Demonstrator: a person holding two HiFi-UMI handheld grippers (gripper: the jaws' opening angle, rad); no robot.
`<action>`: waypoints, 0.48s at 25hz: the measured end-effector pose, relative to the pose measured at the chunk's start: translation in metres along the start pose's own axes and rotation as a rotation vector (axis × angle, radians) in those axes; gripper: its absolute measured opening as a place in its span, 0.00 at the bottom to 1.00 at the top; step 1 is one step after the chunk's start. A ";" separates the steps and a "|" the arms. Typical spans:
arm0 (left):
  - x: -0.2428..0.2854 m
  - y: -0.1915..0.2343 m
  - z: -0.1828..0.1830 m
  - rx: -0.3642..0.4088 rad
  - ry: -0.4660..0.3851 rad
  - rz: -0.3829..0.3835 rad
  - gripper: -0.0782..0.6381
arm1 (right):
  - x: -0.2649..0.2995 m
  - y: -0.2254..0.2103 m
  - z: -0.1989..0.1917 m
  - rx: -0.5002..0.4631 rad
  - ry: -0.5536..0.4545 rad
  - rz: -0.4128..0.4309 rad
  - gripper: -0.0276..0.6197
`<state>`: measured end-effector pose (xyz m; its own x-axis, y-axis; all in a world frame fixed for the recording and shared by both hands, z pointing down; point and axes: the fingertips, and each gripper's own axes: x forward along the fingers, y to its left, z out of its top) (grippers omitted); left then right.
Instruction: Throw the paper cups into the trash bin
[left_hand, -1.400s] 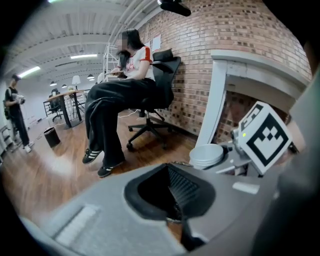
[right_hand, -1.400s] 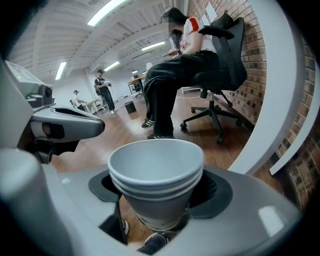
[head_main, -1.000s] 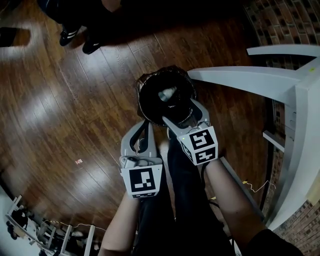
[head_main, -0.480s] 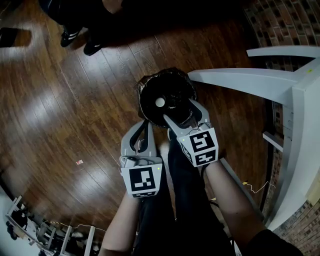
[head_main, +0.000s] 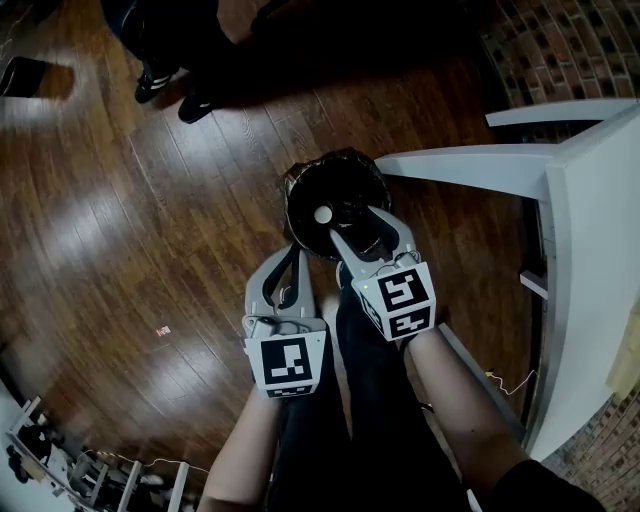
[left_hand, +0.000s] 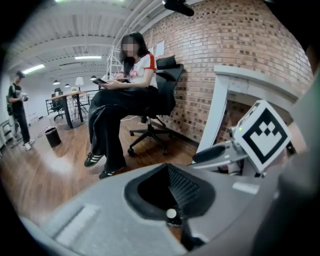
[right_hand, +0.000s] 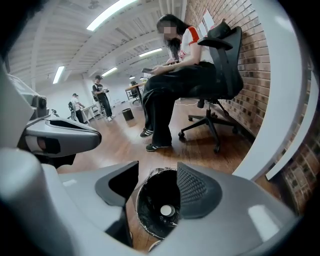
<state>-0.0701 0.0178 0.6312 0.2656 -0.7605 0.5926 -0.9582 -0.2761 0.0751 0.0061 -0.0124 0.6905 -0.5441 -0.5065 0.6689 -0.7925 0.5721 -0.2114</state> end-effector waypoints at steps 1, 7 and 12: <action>-0.004 0.000 0.005 -0.002 -0.005 -0.001 0.12 | -0.004 0.003 0.007 0.002 -0.009 0.001 0.42; -0.028 0.006 0.059 0.005 -0.080 0.006 0.12 | -0.035 0.022 0.064 -0.002 -0.096 -0.013 0.33; -0.048 0.014 0.109 0.018 -0.154 0.020 0.12 | -0.057 0.039 0.110 -0.007 -0.154 -0.001 0.29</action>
<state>-0.0850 -0.0138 0.5169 0.2613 -0.8466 0.4638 -0.9617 -0.2696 0.0496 -0.0241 -0.0323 0.5661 -0.5799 -0.5997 0.5515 -0.7912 0.5760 -0.2055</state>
